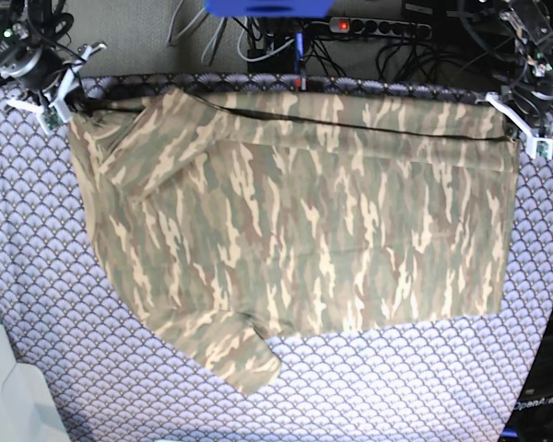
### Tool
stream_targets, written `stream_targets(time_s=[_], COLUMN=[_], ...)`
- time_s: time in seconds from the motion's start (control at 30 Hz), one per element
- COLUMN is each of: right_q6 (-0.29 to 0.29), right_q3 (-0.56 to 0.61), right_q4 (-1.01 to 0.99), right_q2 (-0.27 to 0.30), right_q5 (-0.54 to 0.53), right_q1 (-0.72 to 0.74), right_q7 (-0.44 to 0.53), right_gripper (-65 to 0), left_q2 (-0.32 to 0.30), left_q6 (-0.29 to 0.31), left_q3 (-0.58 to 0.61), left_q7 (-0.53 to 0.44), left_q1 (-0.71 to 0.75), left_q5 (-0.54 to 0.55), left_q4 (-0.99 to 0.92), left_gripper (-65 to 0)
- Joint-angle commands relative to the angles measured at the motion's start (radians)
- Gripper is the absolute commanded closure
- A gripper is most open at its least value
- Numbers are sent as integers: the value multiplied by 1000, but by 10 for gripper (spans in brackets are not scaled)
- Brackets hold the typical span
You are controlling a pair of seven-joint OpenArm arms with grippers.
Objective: Fold the T-shirt properly
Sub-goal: 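Drag the folded edge further with both grippers and release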
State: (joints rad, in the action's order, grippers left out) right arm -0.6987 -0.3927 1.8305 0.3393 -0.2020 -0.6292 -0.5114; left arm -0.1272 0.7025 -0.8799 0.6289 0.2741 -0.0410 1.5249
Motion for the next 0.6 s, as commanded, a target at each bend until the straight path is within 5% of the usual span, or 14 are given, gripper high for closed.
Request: stream_targets(time_s=[0.0, 0.4, 0.47, 0.57], right_q6=[1, 1, 1, 1], right_q3=[-10, -10, -12, -12], right_q4=[10, 10, 10, 4], right_q2=[2, -16, -16, -15], right_q5=[-3, -1, -1, -1], right_q1=[-5, -5, -1, 19], right_q7=[10, -3, -39, -85], right_gripper=[0, -19, -74, -185], left_q2=[-16, -16, -15, 7], left_q6=[-7, -7, -7, -7], left_q3=[-5, -2, -3, -8], left_q7=[-14, -14, -14, -16], left_q1=[3, 0, 1, 1], left_q5=[2, 2, 2, 2], left_q4=[15, 12, 12, 12], left_gripper=[-7, -17, -65, -232])
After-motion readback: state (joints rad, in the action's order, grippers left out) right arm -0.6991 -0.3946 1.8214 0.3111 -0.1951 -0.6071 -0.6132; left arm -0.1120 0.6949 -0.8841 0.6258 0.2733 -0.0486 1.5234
